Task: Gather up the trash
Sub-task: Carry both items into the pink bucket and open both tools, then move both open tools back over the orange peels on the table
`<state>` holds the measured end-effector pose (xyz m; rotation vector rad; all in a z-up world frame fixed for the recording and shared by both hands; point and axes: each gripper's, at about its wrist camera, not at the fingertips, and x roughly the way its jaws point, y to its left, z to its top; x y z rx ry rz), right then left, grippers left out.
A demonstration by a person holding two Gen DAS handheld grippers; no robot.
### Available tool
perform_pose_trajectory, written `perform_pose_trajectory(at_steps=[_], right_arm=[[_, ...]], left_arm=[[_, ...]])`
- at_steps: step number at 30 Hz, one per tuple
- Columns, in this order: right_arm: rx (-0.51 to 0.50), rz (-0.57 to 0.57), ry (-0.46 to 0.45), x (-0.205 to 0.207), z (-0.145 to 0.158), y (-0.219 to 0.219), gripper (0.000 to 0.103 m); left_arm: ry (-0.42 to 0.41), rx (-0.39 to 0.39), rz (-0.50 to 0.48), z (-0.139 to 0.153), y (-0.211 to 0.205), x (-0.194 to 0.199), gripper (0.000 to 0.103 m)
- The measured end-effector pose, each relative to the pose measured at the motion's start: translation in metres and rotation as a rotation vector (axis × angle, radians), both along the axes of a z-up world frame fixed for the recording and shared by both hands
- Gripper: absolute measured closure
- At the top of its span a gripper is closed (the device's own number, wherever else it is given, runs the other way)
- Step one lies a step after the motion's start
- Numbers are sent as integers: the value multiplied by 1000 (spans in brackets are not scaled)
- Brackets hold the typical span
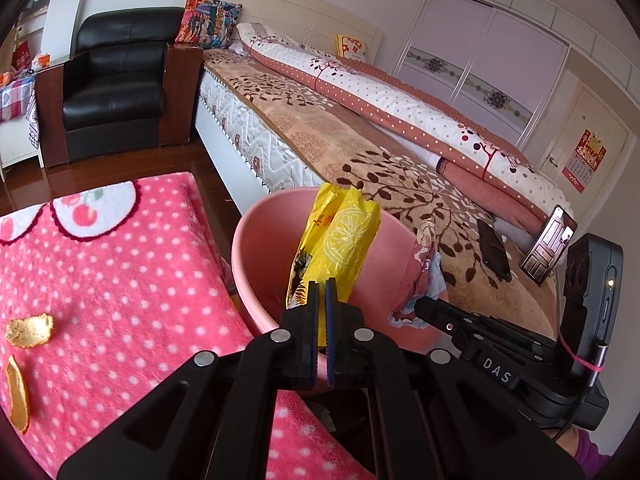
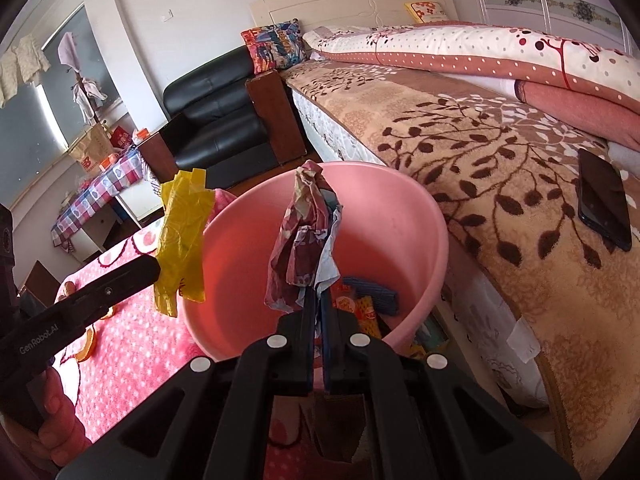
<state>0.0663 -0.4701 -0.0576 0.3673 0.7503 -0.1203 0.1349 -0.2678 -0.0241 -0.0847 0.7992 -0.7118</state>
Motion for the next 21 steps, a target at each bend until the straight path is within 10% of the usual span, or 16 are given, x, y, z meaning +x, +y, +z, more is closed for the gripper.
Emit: perform_pose_trajectory(at_steps=[9, 14, 21], right_arm=[[3, -5, 8, 4, -5, -3, 100], [-1, -10, 9, 5, -6, -2, 98], [1, -3, -10, 2, -2, 1, 68]], left_arm=[[17, -6, -11, -4, -5, 1, 100], [18, -4, -16, -4, -6, -1, 66], [-20, 9, -8, 5, 2, -8, 65]])
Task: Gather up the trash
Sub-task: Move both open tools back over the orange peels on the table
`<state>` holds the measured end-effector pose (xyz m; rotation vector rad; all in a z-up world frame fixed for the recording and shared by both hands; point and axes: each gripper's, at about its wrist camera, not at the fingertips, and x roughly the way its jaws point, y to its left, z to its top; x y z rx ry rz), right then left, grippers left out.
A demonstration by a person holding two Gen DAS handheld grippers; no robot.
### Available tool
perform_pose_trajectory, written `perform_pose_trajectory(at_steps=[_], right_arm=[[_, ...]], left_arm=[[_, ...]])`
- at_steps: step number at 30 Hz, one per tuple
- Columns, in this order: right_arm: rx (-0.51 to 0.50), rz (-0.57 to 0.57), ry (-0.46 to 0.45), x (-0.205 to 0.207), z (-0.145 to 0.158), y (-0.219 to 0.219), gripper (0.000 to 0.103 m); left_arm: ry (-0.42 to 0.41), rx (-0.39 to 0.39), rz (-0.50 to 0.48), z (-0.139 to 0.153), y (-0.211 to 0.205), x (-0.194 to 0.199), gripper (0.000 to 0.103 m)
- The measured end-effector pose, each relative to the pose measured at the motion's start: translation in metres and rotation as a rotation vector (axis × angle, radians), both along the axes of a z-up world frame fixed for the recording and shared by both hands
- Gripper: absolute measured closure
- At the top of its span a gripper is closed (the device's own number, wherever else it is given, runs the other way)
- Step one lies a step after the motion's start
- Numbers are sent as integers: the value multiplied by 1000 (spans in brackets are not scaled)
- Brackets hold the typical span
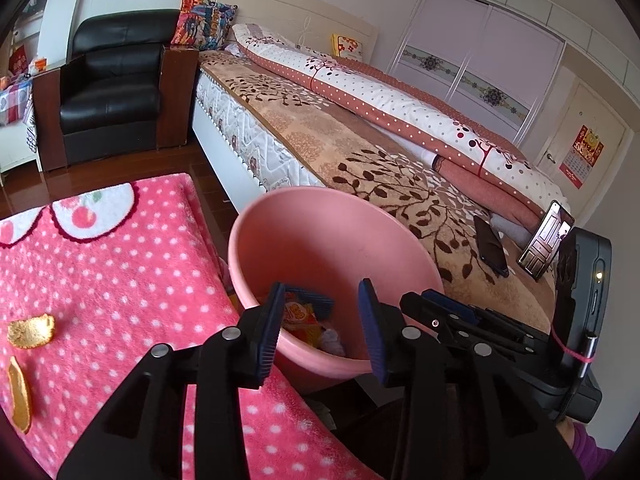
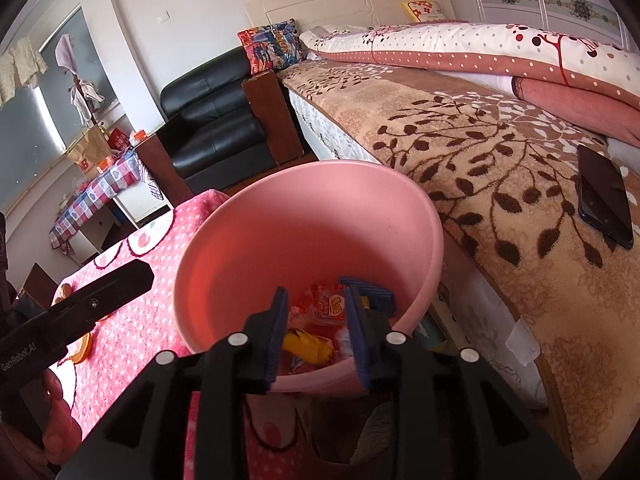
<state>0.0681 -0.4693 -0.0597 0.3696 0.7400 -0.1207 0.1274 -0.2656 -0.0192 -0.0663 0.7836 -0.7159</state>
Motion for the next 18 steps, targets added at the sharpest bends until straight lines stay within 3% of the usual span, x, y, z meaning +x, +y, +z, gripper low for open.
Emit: perform_pose_trajectory(at_steps=[6, 13, 18], right_arm=[[1, 54, -33, -9, 12, 21, 62], [39, 146, -73, -22, 25, 63, 60], [64, 194, -79, -35, 25, 98, 59]], left_arm=[[-20, 10, 28, 5, 16, -11, 65], [-30, 47, 127, 8, 50, -33, 65], [-79, 77, 196, 11, 83, -59, 65]])
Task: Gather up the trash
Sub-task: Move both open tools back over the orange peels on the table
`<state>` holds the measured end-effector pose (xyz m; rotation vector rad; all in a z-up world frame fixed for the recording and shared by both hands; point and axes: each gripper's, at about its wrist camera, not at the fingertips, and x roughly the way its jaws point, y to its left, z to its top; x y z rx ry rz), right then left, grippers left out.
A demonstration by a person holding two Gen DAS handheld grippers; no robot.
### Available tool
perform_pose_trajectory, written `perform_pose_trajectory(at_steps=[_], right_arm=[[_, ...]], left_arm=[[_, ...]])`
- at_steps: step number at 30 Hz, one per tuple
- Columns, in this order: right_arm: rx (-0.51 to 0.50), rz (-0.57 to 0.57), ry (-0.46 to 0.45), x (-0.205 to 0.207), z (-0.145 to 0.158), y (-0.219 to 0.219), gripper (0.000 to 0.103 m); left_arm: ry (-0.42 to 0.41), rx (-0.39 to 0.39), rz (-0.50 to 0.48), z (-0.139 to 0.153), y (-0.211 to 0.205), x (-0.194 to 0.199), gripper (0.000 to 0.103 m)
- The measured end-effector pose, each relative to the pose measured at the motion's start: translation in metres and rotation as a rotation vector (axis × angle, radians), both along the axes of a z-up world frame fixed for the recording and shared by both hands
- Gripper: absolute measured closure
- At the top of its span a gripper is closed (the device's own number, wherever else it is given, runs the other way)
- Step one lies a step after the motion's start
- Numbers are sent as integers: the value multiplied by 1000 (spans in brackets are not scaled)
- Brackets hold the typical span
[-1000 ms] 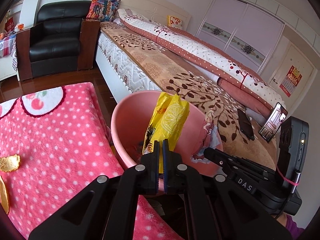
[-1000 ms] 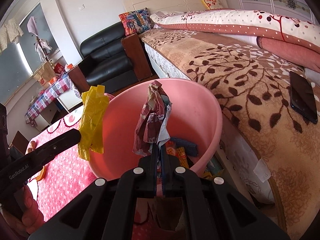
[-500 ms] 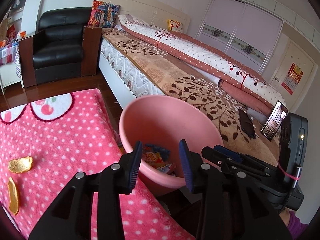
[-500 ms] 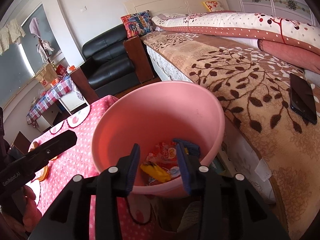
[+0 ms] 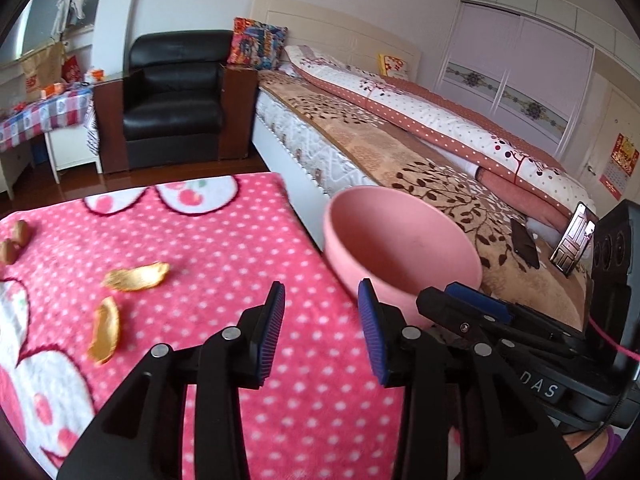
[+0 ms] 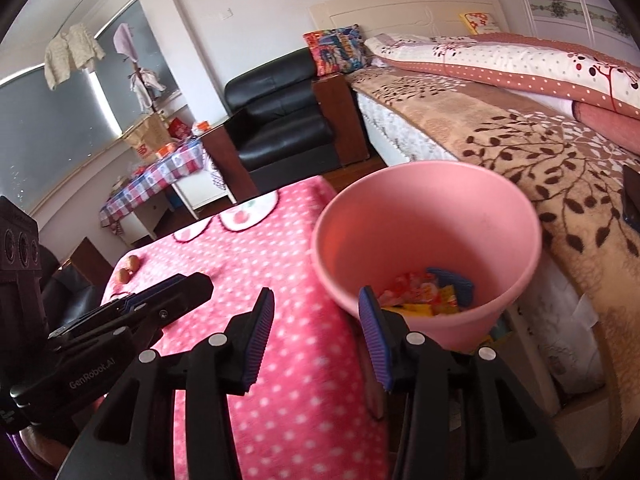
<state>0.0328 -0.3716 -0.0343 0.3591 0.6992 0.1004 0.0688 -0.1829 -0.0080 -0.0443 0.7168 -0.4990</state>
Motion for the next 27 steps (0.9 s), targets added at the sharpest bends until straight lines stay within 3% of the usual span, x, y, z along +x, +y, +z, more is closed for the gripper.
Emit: perform_pose_trajectory(at_steps=[13, 17, 22, 27], right_arm=[[9, 127, -9, -50, 2, 71, 58], [9, 154, -28, -63, 9, 84, 46], [-14, 171, -38, -71, 16, 95, 42], [-42, 183, -91, -85, 24, 101, 24]], left_arm=[[-11, -34, 124, 4, 64, -51, 65], [-41, -58, 139, 13, 76, -64, 65], [-55, -99, 155, 18, 88, -68, 65], [-63, -123, 180, 19, 103, -64, 65]])
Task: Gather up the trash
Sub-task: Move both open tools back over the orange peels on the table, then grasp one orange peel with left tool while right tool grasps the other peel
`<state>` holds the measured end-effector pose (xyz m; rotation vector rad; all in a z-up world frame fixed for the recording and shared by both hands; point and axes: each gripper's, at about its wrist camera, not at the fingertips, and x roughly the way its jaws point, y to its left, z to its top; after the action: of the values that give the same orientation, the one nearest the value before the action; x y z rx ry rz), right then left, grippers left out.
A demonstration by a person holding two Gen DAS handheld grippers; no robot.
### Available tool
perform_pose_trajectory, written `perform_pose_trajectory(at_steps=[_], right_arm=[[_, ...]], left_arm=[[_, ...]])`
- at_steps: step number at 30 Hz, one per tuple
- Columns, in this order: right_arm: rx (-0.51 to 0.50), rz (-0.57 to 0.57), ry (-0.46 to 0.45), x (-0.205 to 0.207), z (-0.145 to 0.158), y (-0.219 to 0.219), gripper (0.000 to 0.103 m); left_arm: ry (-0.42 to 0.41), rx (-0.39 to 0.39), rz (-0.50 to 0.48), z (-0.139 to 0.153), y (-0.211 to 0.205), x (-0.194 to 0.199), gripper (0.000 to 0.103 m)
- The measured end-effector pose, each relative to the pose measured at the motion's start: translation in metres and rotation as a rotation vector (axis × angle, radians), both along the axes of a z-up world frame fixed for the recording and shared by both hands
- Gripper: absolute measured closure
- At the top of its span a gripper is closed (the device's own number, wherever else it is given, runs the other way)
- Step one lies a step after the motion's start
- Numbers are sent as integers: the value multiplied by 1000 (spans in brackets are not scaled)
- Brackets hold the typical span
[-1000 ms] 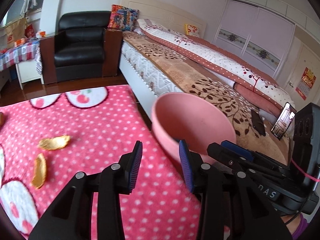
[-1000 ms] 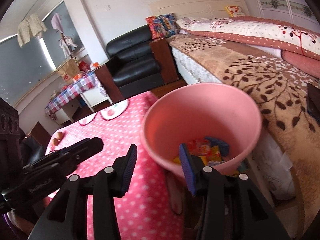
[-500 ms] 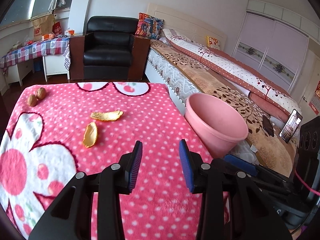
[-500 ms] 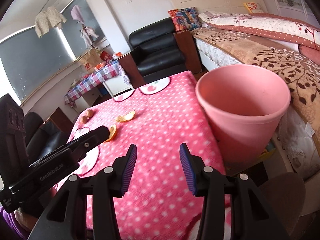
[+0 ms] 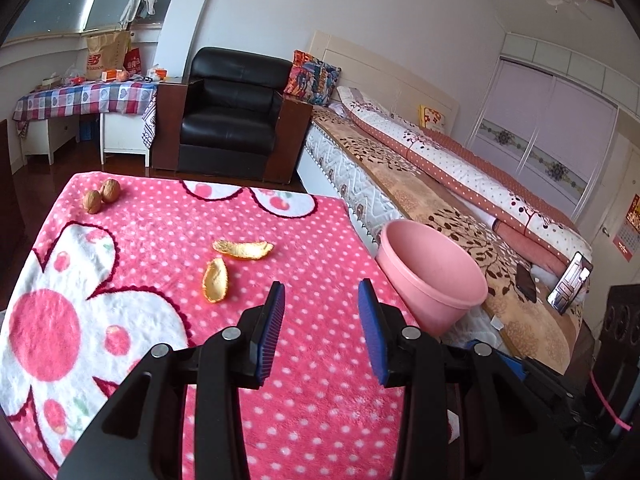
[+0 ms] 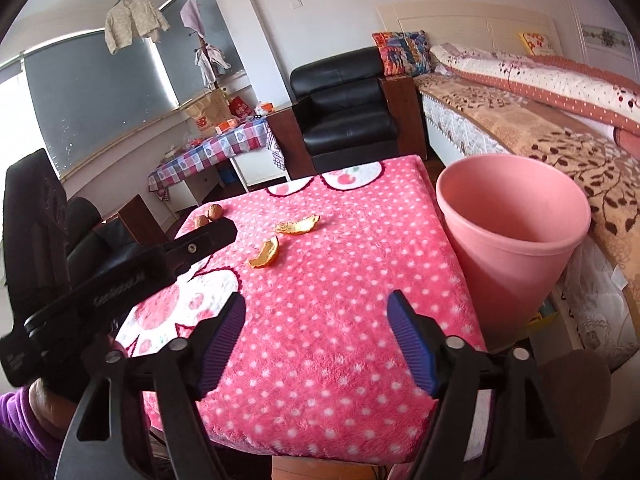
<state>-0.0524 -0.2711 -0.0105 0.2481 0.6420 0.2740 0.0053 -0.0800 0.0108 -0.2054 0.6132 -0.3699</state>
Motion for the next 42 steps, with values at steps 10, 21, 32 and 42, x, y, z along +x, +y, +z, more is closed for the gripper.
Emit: perform_pose_trajectory(at_steps=[10, 21, 32, 42], right_arm=[[-39, 108, 94, 28, -16, 17, 21], [-52, 179, 106, 109, -15, 24, 31], [-105, 263, 169, 215, -42, 61, 48], [-162, 267, 233, 264, -77, 84, 67]], left_arm=[[97, -21, 129, -29, 50, 24, 65], [170, 11, 158, -52, 59, 57, 65], [275, 44, 163, -81, 44, 101, 65], [316, 119, 182, -94, 32, 120, 81]])
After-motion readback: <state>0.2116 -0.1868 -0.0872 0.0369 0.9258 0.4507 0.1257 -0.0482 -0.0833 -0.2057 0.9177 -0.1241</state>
